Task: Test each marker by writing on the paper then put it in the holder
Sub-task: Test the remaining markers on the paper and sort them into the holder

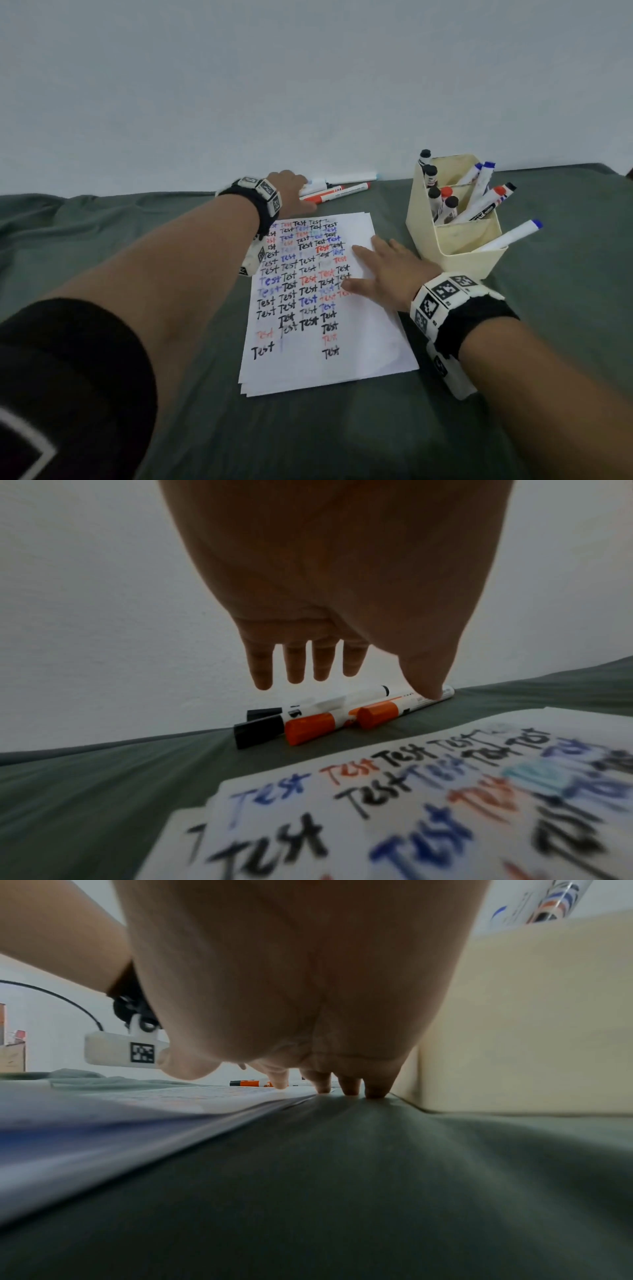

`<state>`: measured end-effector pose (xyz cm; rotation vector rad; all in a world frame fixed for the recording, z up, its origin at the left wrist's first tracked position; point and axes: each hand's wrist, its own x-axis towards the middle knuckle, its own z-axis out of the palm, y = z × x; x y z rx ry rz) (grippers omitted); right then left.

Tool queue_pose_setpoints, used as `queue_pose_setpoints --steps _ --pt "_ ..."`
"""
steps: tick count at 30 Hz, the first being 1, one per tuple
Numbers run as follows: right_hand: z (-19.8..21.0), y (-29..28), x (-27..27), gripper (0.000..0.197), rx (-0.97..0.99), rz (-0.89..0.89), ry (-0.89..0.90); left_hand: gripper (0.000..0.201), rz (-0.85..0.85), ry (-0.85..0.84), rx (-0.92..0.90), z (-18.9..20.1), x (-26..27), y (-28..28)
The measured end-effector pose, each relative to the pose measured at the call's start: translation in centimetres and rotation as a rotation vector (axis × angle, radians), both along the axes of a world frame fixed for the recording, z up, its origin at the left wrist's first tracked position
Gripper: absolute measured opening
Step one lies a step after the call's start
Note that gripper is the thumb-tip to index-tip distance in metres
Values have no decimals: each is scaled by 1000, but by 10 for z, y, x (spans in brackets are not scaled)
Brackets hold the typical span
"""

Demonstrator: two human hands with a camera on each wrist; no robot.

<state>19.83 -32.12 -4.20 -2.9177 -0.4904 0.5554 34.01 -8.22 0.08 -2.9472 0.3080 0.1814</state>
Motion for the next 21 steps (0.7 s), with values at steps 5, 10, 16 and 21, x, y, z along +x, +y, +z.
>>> queue_pose_setpoints --steps 5,10,16,21 --pt "3 0 -1 94 14 -17 34 75 -28 12 13 -11 27 -20" --pt "5 2 -2 93 24 -20 24 77 -32 -8 19 -14 37 -31" --pt "5 1 -3 94 37 -23 29 93 13 -29 33 -28 49 -31" --pt "6 1 -3 94 39 -22 11 92 76 -72 -51 -43 52 -33"
